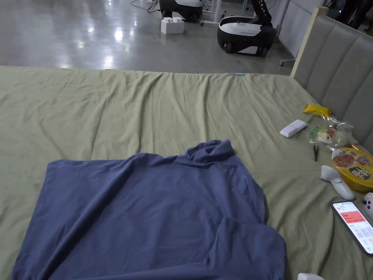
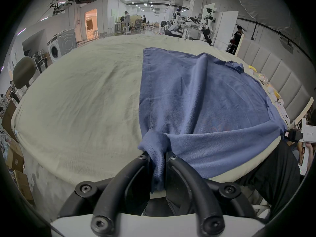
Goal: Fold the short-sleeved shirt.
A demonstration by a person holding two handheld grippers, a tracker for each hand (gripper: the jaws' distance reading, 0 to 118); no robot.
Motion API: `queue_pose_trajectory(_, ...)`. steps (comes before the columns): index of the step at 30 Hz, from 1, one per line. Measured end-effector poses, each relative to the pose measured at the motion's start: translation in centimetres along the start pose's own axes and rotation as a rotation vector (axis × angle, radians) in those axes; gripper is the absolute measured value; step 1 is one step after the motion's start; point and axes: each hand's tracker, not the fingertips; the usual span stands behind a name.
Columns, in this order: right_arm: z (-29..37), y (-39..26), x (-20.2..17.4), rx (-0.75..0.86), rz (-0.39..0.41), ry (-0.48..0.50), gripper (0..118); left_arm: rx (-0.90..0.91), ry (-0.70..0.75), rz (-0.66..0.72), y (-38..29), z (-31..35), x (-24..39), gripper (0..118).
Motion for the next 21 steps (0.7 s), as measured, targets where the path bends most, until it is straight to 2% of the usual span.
queue_pose_trajectory(3,0.8,0.1,0.0,0.03,-0.016,-0.002,9,0.045,-0.024,-0.043,-0.3,0.9,0.1,9)
queue_pose_trajectory(5,1.8,0.8,0.3,0.097,-0.073,0.001,9,0.078,0.0,-0.051,-0.1,1.9,0.5,9)
queue_pose_trajectory(7,2.4,2.9,0.5,0.187,-0.173,0.015,9,0.098,-0.026,-0.041,1.4,2.7,0.8,9)
queue_pose_trajectory(9,1.7,5.8,0.5,0.22,-0.22,0.065,9,0.165,-0.034,-0.053,4.0,3.3,0.9,9)
queue_pose_trajectory(12,0.1,10.8,-0.7,0.251,-0.156,0.048,9,0.219,-0.037,-0.027,9.0,2.8,0.6,9)
queue_pose_trajectory(14,-2.0,14.3,-1.3,0.244,-0.141,0.048,9,0.224,-0.043,0.011,12.4,1.6,0.2,9)
queue_pose_trajectory(17,-6.5,18.3,-1.9,0.178,-0.145,0.053,9,0.169,-0.057,0.114,16.2,-2.3,-0.9,9)
queue_pose_trajectory(21,-12.7,20.5,-2.4,0.073,-0.1,-0.012,9,0.011,-0.05,0.201,18.2,-8.6,-1.8,10)
